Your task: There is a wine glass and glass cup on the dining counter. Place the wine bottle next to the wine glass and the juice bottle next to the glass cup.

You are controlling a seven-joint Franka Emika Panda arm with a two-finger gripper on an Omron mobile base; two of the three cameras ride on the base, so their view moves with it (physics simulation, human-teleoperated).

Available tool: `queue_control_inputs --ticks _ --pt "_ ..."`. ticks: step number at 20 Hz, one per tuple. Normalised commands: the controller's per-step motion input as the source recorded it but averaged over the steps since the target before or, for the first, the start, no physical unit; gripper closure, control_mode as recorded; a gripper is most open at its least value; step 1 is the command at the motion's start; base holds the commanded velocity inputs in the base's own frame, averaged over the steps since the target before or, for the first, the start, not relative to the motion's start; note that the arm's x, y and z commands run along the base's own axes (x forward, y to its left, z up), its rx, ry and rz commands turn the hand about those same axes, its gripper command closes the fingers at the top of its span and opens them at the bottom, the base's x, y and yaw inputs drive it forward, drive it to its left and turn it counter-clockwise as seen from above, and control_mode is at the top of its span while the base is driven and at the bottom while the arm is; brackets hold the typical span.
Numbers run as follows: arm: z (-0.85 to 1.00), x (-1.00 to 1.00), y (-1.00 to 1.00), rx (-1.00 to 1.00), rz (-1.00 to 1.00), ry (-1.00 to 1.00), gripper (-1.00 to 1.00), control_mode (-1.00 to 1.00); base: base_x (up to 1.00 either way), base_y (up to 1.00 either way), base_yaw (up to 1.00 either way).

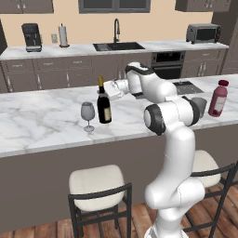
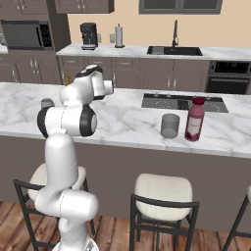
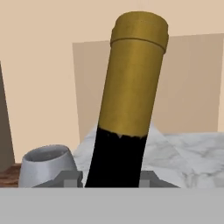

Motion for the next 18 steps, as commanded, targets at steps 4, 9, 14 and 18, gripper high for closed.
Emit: queue_control_inputs --ticks 4,9,14,18 --pt "-0.19 -0.04 0.01 0.08 0.00 0.00 1.00 -1.00 0.00 0.00 0.00" --pt "-0.17 -0.12 0.00 0.09 0.00 0.00 1.00 -1.00 0.00 0.00 0.00" --pt "-0.02 -0.14 0.01 0.06 -0.01 0.00 1.00 -1.00 0.00 0.00 0.00" --pt "0.00 -0.16 0.10 0.03 -0.05 0.02 1.00 -1.00 0.00 0.00 0.00"
